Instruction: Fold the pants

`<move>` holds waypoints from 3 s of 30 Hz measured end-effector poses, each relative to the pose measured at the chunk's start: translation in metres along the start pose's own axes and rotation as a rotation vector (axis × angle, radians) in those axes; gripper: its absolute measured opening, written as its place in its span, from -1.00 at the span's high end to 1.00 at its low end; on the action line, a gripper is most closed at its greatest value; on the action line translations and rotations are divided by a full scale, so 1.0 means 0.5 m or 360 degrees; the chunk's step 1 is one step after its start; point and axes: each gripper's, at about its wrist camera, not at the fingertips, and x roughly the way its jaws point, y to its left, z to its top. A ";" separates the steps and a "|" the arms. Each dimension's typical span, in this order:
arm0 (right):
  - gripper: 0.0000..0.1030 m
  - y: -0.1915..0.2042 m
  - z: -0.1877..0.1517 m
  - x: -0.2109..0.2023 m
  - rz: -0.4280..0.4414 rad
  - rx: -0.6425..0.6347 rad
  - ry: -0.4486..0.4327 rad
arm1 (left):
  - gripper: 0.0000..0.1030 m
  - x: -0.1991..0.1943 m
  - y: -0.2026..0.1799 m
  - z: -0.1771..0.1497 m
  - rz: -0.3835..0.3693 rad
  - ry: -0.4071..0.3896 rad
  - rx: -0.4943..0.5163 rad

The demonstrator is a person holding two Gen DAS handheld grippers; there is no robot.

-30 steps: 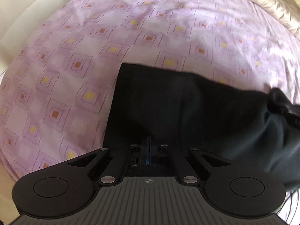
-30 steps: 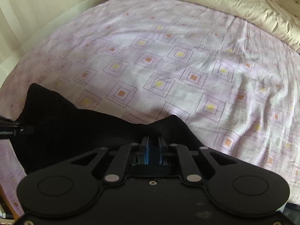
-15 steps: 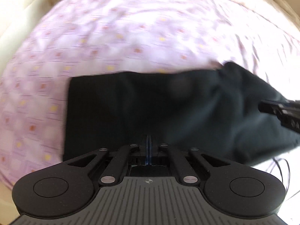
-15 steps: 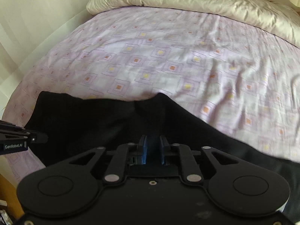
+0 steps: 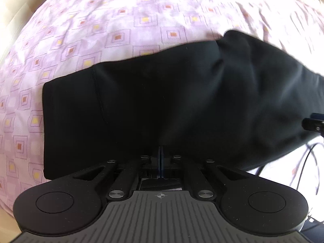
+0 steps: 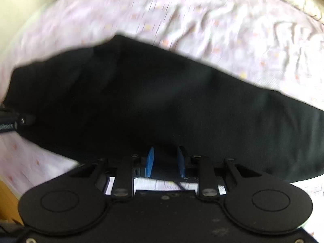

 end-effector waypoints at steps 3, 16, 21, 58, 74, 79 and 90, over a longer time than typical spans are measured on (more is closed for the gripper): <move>0.07 -0.049 -0.002 -0.048 -0.0043 0.0142 -0.0143 | 0.96 -0.029 -0.016 0.009 0.0015 -0.0061 -0.0048; 0.01 -0.422 -0.050 -0.142 -0.0315 0.0540 -0.0348 | 0.96 -0.069 -0.312 0.067 -0.0003 -0.0165 -0.0089; 0.00 -0.608 -0.060 -0.156 -0.0318 0.0625 -0.0318 | 0.96 -0.060 -0.452 0.065 -0.0045 -0.0144 0.0006; 0.68 -1.052 -0.010 0.013 0.0545 0.0619 0.0100 | 0.96 0.004 -0.810 0.146 -0.0059 0.0007 0.0233; 0.70 -0.970 0.009 -0.131 0.0528 0.0636 -0.0061 | 0.97 0.088 -0.936 0.183 -0.0204 -0.0073 0.0464; 0.72 -0.906 0.022 -0.163 0.0529 0.0636 -0.0087 | 0.95 0.071 -0.879 0.212 -0.0285 -0.0105 0.0293; 0.83 -0.603 0.070 -0.177 0.0640 0.0431 -0.0077 | 0.95 0.014 -0.602 0.210 -0.0239 -0.0167 -0.0036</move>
